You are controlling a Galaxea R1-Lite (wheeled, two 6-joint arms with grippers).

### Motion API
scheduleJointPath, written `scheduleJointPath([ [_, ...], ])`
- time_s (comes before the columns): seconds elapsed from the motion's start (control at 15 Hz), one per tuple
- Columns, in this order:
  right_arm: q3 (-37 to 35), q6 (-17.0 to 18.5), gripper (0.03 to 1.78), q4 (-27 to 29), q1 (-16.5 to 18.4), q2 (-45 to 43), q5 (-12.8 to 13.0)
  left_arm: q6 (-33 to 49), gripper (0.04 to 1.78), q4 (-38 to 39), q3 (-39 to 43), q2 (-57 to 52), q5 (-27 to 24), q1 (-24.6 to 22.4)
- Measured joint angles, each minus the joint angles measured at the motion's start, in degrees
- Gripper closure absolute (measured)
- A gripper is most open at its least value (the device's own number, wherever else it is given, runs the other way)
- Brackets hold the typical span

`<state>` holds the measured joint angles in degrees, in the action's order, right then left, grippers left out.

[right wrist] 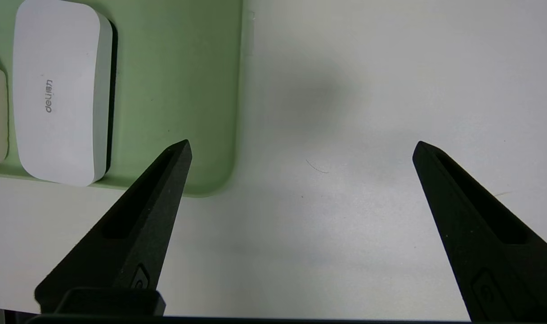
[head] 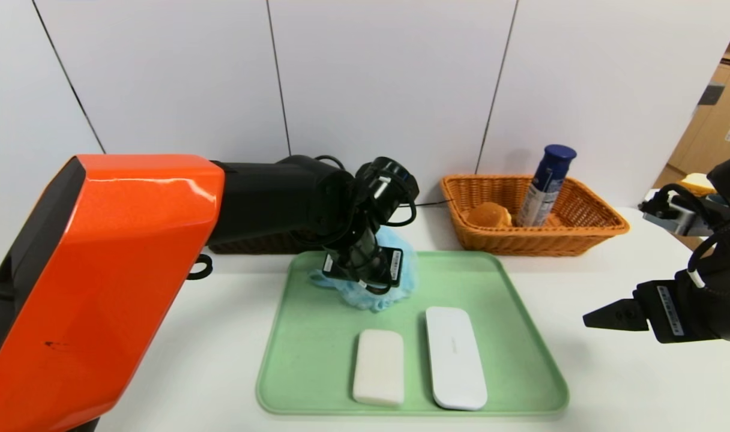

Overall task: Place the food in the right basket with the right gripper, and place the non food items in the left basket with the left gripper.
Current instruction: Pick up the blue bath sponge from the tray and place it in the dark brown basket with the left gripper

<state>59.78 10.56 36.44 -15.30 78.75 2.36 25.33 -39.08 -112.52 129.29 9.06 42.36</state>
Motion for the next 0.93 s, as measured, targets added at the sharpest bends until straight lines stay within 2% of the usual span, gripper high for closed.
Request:
scheduleJointPath([
  [0.33, -0.02, 0.11, 0.11, 0.05, -0.05, -0.22, 0.06, 0.38, 1.16, -0.5, 0.04, -0.79, -1.27, 0.22],
  [0.6, -0.44, 0.1, 0.11, 0.0, -0.07, -0.28, -0.02, 0.38, 1.38, -0.09, 0.06, -4.22, -6.58, 0.68],
  [0.93, -0.8, 0.21, 0.11, 0.0, -0.05, -0.59, -0.02, 0.35, 1.43, 1.22, 0.01, -12.42, -7.28, 0.6],
])
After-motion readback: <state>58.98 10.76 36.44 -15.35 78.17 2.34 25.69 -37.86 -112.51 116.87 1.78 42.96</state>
